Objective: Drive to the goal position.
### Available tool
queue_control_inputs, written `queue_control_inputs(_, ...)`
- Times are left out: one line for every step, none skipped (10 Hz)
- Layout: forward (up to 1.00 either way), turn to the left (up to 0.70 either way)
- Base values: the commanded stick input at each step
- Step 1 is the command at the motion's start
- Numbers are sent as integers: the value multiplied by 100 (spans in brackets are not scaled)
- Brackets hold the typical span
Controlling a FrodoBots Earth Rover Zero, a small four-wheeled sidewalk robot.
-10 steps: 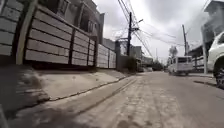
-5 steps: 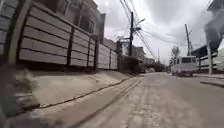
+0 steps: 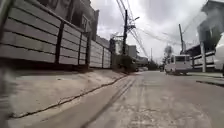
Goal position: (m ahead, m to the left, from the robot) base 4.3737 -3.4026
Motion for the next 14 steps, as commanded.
queue_control_inputs(70, 0)
queue_control_inputs(70, 0)
queue_control_inputs(70, 0)
queue_control_inputs(70, 0)
queue_control_inputs(70, 0)
queue_control_inputs(70, 0)
queue_control_inputs(70, -5)
queue_control_inputs(70, -22)
queue_control_inputs(70, -35)
queue_control_inputs(70, -35)
queue_control_inputs(70, -35)
queue_control_inputs(70, -35)
queue_control_inputs(70, -35)
queue_control_inputs(70, -35)
